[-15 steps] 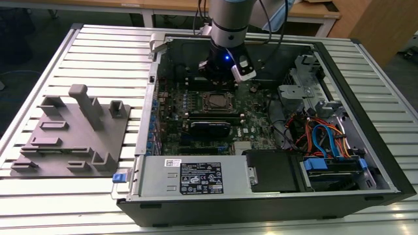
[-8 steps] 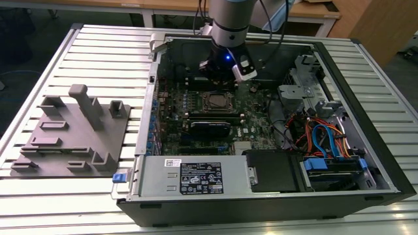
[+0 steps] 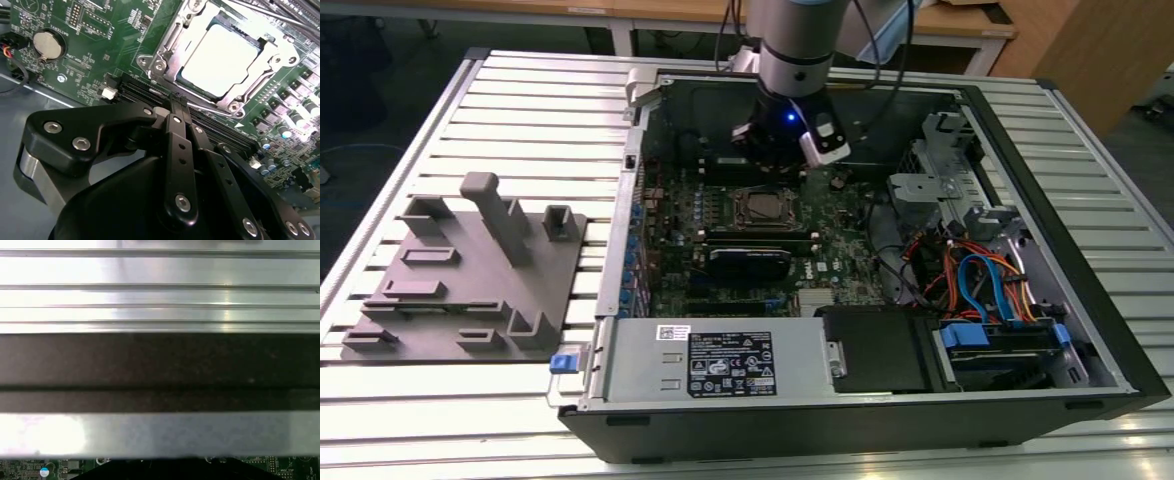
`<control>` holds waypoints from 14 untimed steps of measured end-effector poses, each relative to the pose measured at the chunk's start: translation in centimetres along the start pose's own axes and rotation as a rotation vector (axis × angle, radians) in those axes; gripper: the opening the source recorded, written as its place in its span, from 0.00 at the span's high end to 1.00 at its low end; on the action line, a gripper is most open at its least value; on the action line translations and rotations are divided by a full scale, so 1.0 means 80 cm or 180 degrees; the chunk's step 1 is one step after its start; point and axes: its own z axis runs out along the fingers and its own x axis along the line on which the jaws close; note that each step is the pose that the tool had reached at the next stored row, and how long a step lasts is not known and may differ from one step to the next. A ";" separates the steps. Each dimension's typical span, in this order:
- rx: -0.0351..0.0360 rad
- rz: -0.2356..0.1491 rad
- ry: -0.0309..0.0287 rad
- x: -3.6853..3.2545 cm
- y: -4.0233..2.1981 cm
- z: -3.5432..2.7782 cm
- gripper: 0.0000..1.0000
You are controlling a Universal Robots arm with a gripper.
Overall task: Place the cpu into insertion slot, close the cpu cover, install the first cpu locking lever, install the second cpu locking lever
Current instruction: 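Install the first cpu locking lever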
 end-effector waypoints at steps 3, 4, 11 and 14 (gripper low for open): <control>0.0000 0.0000 0.0000 -0.0027 0.0001 0.0001 0.89; 0.0000 0.0000 0.0000 -0.0031 0.0001 0.0000 0.89; 0.0001 0.0000 0.0000 -0.0034 0.0003 -0.0007 0.89; 0.0000 0.0000 0.0000 -0.0034 0.0005 -0.0029 0.89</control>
